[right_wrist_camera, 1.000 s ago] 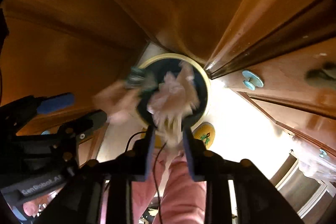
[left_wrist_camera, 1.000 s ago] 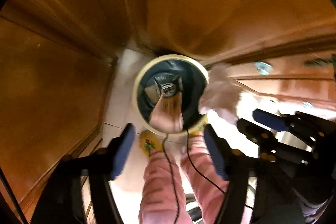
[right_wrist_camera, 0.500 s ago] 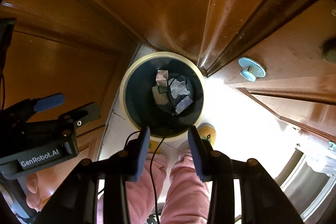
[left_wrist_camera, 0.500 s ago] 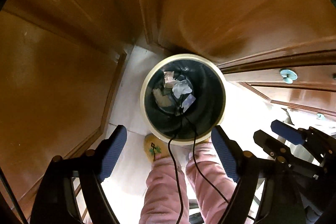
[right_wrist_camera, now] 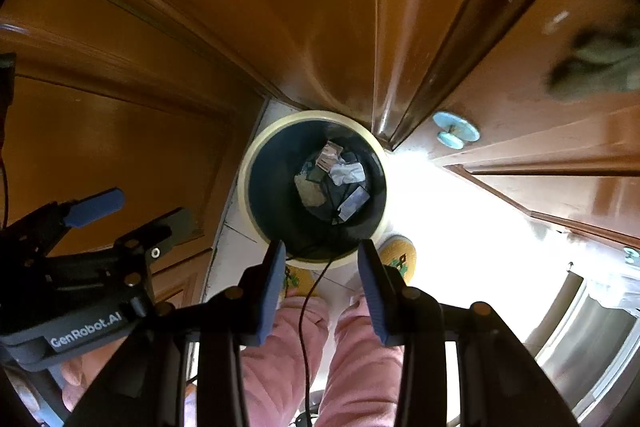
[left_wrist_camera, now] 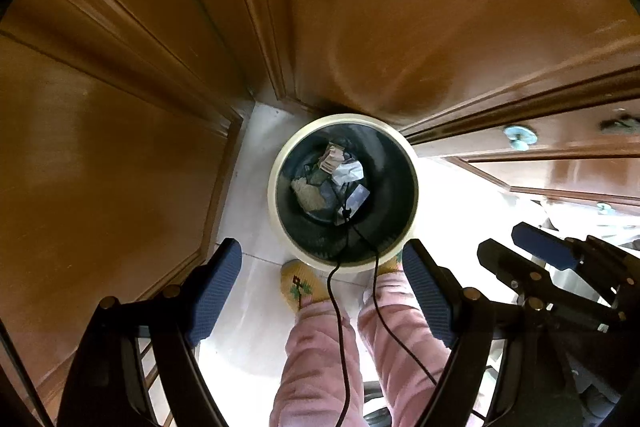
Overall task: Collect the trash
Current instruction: 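Raise both tools back toward the remaining trash on the counter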
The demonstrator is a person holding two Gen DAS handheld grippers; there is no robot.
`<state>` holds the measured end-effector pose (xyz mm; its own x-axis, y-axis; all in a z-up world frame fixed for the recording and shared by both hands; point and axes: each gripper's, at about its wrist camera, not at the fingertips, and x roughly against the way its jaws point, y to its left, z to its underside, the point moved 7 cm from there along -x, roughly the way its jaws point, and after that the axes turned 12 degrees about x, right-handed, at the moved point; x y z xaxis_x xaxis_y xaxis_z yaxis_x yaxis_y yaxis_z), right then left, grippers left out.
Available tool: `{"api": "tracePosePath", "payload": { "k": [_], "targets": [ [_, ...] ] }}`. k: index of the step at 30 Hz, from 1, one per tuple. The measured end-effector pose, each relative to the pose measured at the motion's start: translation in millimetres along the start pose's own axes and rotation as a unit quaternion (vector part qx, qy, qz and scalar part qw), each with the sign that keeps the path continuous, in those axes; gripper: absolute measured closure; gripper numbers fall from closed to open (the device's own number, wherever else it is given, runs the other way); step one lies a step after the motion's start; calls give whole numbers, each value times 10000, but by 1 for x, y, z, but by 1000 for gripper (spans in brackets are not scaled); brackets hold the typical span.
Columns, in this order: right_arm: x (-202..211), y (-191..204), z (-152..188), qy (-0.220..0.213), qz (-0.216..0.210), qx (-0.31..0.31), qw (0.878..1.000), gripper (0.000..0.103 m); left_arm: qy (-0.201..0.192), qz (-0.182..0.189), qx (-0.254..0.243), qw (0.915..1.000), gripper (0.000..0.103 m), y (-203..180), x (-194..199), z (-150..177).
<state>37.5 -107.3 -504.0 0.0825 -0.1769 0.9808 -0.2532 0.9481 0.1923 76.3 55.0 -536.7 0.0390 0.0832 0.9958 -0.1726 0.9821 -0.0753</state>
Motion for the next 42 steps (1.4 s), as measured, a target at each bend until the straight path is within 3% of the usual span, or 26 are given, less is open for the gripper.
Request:
{"api": "tracePosePath", "payload": {
  "k": [8,17,26,36,42],
  "targets": [
    [85,15,-1,-423,51,127,9990,65,-304,42,-220,9993,22,-12,79,8],
    [207,38,-3,-1130,219,381,9926,65,-1022,193,-781,9915,22,-33,209,14],
    [307,49,6,-1879,406,474,9802,65,-1950,601,-1072,9731,19,-51,331,4],
    [367,55,15,-2367,703,523,9676,65,-2547,906,-1409,9524,18,-75,409,-5],
    [406,54,-3,-2603,754,378,9619,65,-2988,940,-1548,9370,13,-74,451,-20]
  ]
}}
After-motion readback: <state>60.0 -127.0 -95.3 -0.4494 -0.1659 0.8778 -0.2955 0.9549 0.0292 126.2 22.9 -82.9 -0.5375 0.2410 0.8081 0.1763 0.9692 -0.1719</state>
